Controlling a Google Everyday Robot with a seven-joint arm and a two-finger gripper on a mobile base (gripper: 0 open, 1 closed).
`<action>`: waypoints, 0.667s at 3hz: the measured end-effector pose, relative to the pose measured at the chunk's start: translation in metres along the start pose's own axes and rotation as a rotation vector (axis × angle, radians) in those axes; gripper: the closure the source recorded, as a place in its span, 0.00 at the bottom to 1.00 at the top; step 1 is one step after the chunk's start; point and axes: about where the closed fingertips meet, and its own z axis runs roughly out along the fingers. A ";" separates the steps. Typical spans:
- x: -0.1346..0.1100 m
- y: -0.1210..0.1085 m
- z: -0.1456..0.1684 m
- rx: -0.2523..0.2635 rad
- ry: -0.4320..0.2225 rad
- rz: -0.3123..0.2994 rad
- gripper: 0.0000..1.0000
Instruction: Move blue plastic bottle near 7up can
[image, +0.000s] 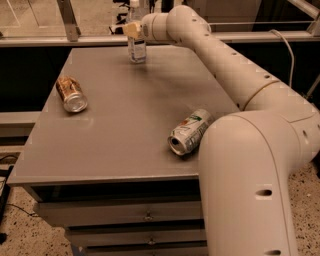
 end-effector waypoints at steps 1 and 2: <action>0.000 0.001 -0.012 -0.004 -0.017 0.011 0.78; -0.018 0.007 -0.040 -0.051 -0.061 0.014 1.00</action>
Offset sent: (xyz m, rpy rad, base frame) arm -0.0713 -0.0244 0.0642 0.1206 -0.0936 0.1411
